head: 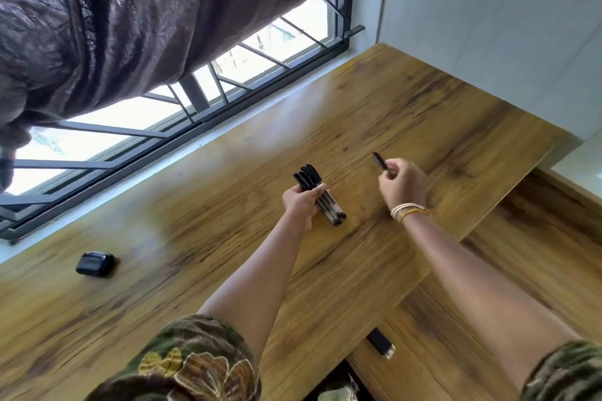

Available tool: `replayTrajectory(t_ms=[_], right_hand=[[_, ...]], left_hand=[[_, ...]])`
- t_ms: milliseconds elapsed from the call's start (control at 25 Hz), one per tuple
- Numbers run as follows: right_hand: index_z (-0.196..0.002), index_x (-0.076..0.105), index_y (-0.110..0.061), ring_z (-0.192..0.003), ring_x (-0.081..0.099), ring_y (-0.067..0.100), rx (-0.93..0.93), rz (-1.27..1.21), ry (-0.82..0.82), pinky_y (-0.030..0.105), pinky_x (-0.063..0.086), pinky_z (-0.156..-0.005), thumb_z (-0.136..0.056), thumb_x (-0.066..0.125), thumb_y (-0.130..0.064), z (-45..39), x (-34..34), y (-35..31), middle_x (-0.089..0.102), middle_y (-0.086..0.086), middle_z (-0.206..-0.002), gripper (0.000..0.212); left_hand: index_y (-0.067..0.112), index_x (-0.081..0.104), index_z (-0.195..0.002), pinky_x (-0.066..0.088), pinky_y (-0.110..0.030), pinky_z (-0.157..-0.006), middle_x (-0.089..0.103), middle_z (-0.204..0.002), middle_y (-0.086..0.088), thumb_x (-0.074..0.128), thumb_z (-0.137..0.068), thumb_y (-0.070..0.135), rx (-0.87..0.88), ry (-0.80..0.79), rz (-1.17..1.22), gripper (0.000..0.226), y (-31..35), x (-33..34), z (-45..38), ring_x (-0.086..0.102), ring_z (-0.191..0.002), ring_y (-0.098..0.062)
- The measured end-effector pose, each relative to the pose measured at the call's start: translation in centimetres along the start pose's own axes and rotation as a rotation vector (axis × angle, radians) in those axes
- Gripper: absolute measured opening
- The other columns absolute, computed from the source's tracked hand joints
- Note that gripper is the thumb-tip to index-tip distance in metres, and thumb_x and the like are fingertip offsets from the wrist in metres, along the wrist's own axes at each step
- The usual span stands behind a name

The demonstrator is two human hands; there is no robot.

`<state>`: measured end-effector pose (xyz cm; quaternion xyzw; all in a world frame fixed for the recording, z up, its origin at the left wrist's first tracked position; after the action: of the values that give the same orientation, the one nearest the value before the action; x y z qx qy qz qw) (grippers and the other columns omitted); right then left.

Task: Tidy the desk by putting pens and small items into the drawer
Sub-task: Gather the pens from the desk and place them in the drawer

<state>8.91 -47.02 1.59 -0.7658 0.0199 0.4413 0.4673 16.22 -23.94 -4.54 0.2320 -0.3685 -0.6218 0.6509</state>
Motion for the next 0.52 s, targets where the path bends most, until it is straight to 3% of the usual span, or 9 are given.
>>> replayTrajectory(t_ms=[120,280,400,520], right_hand=[[-0.097,0.074,-0.005,-0.081,0.071,0.021,0.001,-0.225,-0.115,0.026,0.057,-0.073,-0.078,0.069,-0.003,5.3,1.4,-3.9,0.075,0.012,-0.092,0.02],[-0.091,0.076,-0.01,-0.071,0.067,0.012,-0.032,-0.343,-0.212,0.023,0.058,-0.07,-0.077,0.073,-0.008,10.6,2.2,-6.0,0.075,0.004,-0.084,0.014],[-0.089,0.076,-0.012,-0.068,0.064,0.008,-0.021,-0.389,-0.274,0.004,0.048,-0.06,-0.078,0.075,-0.01,13.4,1.9,-6.7,0.072,-0.002,-0.079,0.012],[-0.086,0.077,-0.014,-0.069,0.066,0.009,-0.023,-0.427,-0.352,0.009,0.052,-0.062,-0.077,0.076,-0.01,16.1,1.8,-7.4,0.072,-0.003,-0.077,0.01]], left_hand=[[-0.006,0.063,-0.11,0.057,-0.044,-0.087,0.071,-0.1,-0.018,0.073,-0.08,-0.004,-0.02,-0.026,0.085,0.032,-1.5,-0.2,2.2,0.071,-0.091,-0.029],[-0.007,0.061,-0.114,0.059,-0.033,-0.06,0.068,-0.092,-0.017,0.066,-0.084,-0.008,-0.032,-0.069,0.248,0.03,-2.9,-1.1,5.9,0.068,-0.078,-0.026],[-0.006,0.061,-0.11,0.061,-0.038,-0.065,0.067,-0.094,-0.021,0.065,-0.085,-0.006,-0.04,-0.068,0.294,0.025,-3.6,-3.0,8.2,0.068,-0.078,-0.029],[-0.002,0.063,-0.1,0.06,-0.037,-0.059,0.068,-0.086,-0.017,0.068,-0.085,0.0,-0.009,-0.065,0.262,0.016,-4.2,-5.3,10.3,0.07,-0.067,-0.024]])
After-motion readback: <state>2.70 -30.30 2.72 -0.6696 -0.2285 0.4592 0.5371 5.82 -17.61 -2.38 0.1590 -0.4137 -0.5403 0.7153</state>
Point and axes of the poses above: each hand's wrist, its own z-axis away from the middle knuckle, its own x-axis out of the palm, y = z × x, the point moved 8 cm from there along -z, towards the middle knuckle
